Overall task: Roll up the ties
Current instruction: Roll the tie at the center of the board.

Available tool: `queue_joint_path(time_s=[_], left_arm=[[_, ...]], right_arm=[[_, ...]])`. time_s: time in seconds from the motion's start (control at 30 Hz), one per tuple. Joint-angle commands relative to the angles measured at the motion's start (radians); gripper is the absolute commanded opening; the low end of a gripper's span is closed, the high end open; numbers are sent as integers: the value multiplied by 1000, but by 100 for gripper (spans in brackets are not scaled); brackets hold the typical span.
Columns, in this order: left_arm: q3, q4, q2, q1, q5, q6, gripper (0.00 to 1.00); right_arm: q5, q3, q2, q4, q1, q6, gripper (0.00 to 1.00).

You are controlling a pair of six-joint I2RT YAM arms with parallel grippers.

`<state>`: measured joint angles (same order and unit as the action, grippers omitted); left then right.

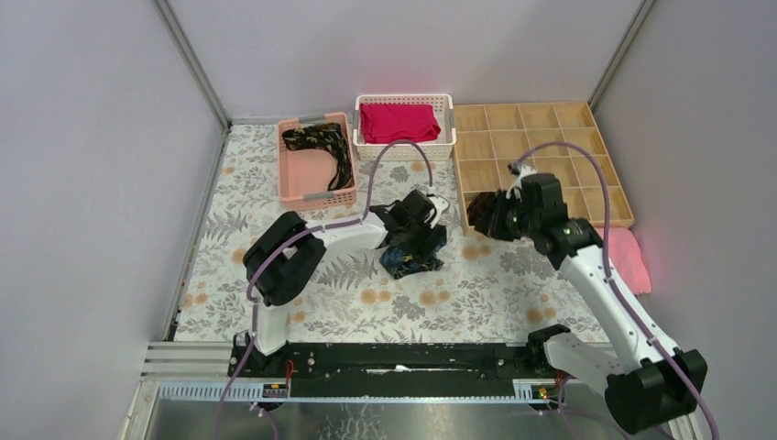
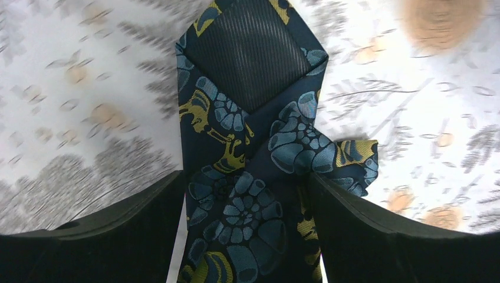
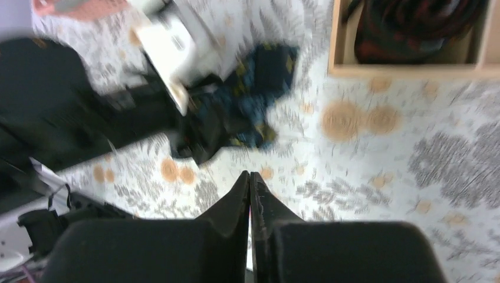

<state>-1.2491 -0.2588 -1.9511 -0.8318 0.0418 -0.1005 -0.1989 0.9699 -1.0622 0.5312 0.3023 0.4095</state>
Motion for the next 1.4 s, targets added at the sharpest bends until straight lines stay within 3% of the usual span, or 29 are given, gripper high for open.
queue_joint_path(time_s=[0.0, 0.17, 0.33, 0.87, 1.03, 1.37], left_arm=[[-16, -180, 43, 61, -81, -47, 82], [-58, -190, 79, 75, -35, -41, 82], [-46, -186, 92, 82, -38, -58, 83], [21, -195, 264, 194, -182, -170, 94], [82, -163, 223, 314, -135, -229, 88], [87, -122, 50, 316, -68, -209, 77]], right_arm=[[-152, -194, 53, -35, 18, 69, 0], [-169, -357, 80, -141, 94, 132, 0], [-122, -394, -33, -270, 222, 168, 0], [-149, -322, -489, -566, 229, 157, 0], [-171, -250, -632, -612, 232, 159, 0], [-151, -92, -699, -572, 232, 138, 0]])
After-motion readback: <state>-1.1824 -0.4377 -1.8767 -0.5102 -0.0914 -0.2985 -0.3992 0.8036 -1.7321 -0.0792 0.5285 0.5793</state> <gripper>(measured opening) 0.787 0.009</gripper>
